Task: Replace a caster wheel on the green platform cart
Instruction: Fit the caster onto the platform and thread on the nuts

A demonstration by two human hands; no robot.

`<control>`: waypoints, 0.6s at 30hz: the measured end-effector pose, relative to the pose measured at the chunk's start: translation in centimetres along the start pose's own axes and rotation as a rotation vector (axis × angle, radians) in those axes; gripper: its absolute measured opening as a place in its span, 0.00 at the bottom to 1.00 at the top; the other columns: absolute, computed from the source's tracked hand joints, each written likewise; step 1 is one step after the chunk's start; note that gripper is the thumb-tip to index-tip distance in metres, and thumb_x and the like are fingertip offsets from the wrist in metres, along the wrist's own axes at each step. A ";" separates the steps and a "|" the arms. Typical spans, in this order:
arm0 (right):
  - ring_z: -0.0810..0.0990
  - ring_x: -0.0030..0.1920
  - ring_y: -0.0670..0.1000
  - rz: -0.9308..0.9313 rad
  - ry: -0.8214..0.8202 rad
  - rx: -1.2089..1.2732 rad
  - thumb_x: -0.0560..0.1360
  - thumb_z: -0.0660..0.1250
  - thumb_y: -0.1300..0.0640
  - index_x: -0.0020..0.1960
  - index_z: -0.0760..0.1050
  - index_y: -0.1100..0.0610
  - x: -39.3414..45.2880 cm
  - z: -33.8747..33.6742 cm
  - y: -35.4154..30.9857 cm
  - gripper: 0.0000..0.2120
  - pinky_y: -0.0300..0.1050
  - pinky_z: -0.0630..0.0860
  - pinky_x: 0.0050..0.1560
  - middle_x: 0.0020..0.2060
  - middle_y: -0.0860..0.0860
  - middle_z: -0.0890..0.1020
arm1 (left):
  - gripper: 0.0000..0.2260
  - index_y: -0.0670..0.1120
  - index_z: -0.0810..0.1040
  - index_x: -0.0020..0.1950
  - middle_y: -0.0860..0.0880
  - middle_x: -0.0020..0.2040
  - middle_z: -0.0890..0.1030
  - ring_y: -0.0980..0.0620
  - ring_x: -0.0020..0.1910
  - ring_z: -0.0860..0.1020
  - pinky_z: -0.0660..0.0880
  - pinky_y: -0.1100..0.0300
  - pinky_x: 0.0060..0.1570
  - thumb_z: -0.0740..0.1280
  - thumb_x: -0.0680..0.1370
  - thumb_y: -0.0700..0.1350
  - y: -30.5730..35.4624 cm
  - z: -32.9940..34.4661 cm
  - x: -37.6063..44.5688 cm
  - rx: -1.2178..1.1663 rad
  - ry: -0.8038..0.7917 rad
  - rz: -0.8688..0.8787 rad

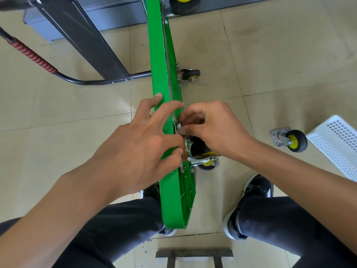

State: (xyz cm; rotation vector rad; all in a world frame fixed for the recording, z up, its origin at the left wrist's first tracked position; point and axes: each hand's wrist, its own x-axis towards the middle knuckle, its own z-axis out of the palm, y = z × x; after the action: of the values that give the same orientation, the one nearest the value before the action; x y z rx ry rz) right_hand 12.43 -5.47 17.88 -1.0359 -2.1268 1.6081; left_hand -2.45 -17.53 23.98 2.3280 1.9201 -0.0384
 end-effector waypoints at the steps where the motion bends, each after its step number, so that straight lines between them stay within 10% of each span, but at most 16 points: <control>1: 0.85 0.43 0.46 0.000 0.006 0.013 0.69 0.78 0.64 0.47 0.84 0.54 0.0 0.0 0.1 0.09 0.49 0.82 0.51 0.40 0.49 0.86 | 0.18 0.57 0.82 0.46 0.46 0.76 0.64 0.36 0.76 0.59 0.79 0.51 0.31 0.53 0.79 0.59 0.0 0.0 0.0 0.000 0.001 0.001; 18: 0.84 0.42 0.46 -0.073 0.016 0.017 0.70 0.77 0.65 0.46 0.83 0.56 -0.2 0.1 0.7 0.08 0.47 0.82 0.49 0.40 0.48 0.85 | 0.18 0.57 0.83 0.48 0.44 0.72 0.70 0.34 0.73 0.65 0.78 0.52 0.29 0.53 0.79 0.58 0.2 -0.1 -0.1 0.075 0.039 0.024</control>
State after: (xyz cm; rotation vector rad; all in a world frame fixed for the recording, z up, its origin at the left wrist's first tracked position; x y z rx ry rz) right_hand 12.74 -5.63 17.24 -0.9518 -2.1113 1.5765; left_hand -2.27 -17.63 24.07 2.4167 1.9406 -0.0639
